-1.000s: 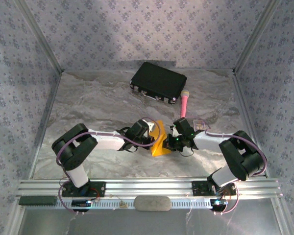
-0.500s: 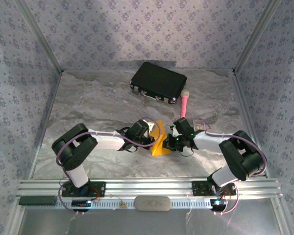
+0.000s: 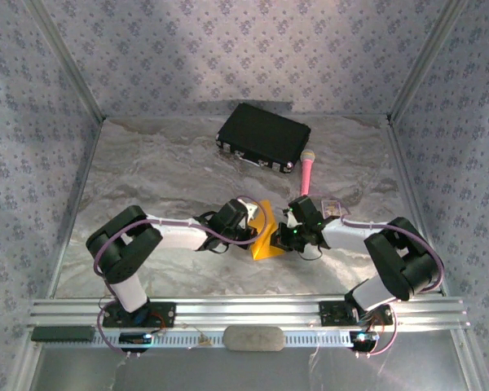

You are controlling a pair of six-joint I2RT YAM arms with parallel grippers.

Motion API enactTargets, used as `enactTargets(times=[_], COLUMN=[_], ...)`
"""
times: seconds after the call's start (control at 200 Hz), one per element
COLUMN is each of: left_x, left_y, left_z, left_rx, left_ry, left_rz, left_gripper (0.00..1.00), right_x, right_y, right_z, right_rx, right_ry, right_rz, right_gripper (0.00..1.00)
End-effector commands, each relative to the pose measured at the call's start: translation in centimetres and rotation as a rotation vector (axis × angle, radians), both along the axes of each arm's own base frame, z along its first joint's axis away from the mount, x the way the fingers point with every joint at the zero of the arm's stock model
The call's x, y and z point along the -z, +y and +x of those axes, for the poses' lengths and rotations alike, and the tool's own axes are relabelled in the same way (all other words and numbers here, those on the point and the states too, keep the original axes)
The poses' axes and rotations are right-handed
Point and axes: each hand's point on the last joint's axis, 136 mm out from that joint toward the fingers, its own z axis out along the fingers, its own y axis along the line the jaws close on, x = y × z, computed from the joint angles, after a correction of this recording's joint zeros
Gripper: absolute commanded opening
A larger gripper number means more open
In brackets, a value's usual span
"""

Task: Fold a paper plane with a square sheet of paper (pick it up from the middle)
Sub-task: Fold the triangle a second time at the center of the table.

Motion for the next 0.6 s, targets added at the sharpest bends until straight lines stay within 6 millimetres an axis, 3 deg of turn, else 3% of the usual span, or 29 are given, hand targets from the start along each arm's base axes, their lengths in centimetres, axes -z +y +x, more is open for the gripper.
enactTargets(times=[0.0, 0.385, 0.595], left_x=[-0.43, 0.18, -0.53], left_y=[-0.4, 0.13, -0.67], left_z=[0.64, 0.85, 0.73], left_rx=[0.014, 0.007, 0.04], left_ry=[-0.035, -0.035, -0.035], left_rz=[-0.009, 0.027, -0.007], left_gripper=[0.02, 0.02, 0.02], right_x=[1.03, 0.96, 0.98], right_y=[-1.31, -1.27, -1.27], right_z=[-0.68, -0.7, -0.71], right_rx=[0.013, 0.01, 0.011], right_ry=[0.032, 0.031, 0.031], right_rz=[-0.06, -0.057, -0.057], right_gripper=[0.04, 0.05, 0.04])
